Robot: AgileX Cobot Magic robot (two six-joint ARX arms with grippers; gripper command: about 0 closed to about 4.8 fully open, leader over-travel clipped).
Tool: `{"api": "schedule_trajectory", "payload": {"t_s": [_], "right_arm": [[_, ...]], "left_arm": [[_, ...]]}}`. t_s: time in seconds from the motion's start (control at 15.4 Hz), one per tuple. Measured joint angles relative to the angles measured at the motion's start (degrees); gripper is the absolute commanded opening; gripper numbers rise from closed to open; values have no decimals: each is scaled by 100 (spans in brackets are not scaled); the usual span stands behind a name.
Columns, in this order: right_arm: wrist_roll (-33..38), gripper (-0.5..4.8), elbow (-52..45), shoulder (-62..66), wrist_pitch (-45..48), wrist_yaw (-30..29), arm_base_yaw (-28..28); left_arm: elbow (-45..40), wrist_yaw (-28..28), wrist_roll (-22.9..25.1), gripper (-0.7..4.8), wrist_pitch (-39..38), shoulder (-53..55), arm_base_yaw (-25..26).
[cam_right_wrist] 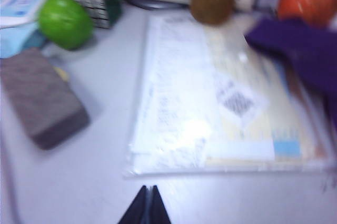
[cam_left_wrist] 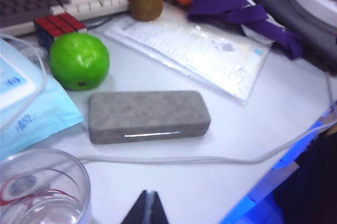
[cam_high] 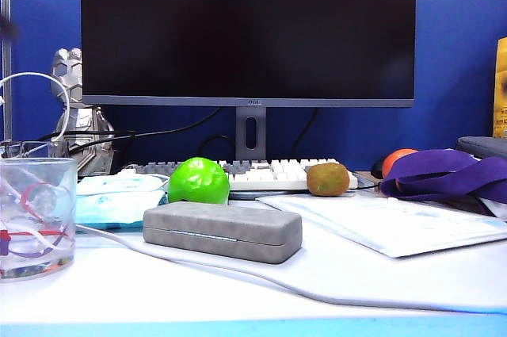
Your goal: Pick up the glasses, fold the temples of the glasses, place the glasses into the glasses case, and finally close the glasses case.
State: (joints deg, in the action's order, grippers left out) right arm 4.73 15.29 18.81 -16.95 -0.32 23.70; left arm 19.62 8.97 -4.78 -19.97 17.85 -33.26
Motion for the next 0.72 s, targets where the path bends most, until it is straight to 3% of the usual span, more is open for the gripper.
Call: {"api": "schedule_trajectory", "payload": {"t_s": [0.26, 0.72], "right_arm": [[105, 0, -348, -249, 442, 59, -7], [164, -1, -376, -245, 291, -85, -7]], "left_arm": [[-745, 2, -275, -5, 623, 2, 0], [-1912, 2, -385, -5, 2350, 0, 0]]}}
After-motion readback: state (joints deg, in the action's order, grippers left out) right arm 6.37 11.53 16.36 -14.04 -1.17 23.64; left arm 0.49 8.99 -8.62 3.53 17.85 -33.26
